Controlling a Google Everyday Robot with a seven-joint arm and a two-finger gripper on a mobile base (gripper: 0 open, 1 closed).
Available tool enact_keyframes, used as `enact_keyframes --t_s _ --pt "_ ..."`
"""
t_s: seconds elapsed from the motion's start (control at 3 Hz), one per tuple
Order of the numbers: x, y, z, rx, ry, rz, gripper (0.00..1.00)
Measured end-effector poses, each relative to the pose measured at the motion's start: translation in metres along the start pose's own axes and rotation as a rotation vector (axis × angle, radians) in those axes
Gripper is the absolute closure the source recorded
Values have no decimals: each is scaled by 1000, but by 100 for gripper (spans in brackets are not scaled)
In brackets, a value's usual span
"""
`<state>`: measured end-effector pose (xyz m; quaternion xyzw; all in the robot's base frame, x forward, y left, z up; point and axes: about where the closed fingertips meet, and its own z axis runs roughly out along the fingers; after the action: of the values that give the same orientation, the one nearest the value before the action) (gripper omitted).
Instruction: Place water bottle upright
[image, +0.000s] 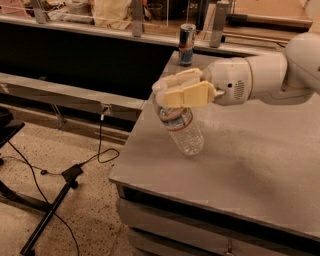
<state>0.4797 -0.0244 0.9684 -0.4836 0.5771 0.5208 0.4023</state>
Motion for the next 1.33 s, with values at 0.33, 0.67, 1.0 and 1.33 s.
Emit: enact_keyframes --t_s 0.33,0.67,1.0,1.33 --pt "-1 0 0 -1 -5 -1 100" --pt "-1 0 0 -1 -5 -1 100" --pt "-1 0 0 -1 -5 -1 100" --pt "-1 0 0 -1 -5 -1 100"
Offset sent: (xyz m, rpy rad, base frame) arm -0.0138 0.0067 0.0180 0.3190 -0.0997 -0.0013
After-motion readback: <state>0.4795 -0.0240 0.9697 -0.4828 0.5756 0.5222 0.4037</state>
